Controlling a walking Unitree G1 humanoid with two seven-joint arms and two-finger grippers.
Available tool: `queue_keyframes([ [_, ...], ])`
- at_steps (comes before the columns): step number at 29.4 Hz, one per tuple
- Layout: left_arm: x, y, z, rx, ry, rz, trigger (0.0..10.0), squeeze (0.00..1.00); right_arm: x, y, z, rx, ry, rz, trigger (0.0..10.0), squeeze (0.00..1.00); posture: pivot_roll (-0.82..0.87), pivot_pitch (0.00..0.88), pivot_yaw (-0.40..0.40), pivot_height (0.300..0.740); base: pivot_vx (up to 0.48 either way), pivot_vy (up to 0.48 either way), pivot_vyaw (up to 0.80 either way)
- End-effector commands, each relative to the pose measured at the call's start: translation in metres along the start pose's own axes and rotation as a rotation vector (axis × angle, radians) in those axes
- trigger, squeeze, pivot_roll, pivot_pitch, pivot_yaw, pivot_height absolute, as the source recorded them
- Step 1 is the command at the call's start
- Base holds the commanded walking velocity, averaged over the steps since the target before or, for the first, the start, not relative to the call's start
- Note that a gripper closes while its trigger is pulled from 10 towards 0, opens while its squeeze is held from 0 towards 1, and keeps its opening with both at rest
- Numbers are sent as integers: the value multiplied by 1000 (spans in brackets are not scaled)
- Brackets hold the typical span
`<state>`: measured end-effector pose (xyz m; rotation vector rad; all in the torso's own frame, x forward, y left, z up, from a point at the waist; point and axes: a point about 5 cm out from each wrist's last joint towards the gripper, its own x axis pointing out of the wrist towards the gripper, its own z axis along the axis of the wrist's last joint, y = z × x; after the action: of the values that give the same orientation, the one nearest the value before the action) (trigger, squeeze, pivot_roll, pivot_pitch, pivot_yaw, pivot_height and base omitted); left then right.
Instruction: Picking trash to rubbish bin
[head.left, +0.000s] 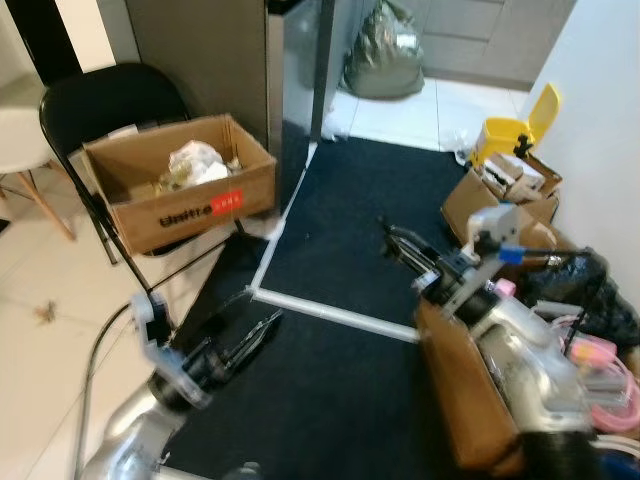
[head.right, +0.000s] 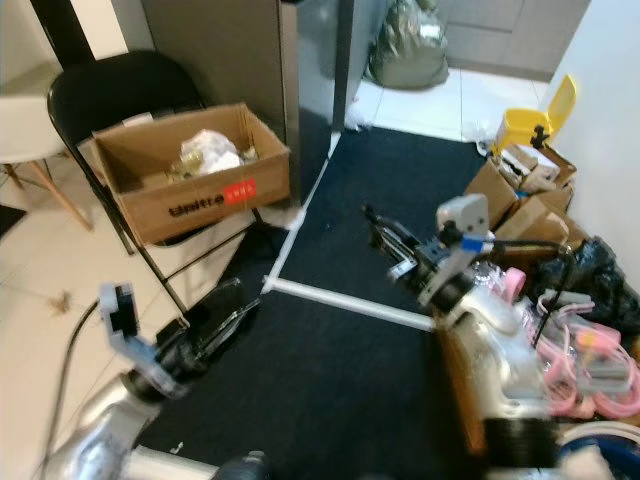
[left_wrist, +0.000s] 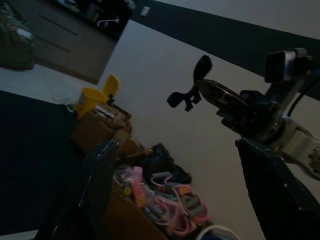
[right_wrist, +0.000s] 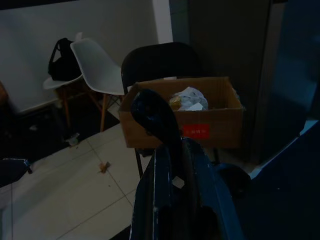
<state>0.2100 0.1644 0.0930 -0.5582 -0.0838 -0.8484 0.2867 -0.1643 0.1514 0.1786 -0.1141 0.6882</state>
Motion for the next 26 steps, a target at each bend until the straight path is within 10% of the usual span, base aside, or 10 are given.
queue_keyframes([
  [1,-2,0,-2,11,27,2,10000,0,-4,-5,0,-4,3,-19,10000,0,5,0,-36,740,454,0,0],
  [26,2,-7,10,41,21,2,10000,0,-9,-4,-3,-15,22,20,10000,0,11,0,-29,740,450,0,158],
])
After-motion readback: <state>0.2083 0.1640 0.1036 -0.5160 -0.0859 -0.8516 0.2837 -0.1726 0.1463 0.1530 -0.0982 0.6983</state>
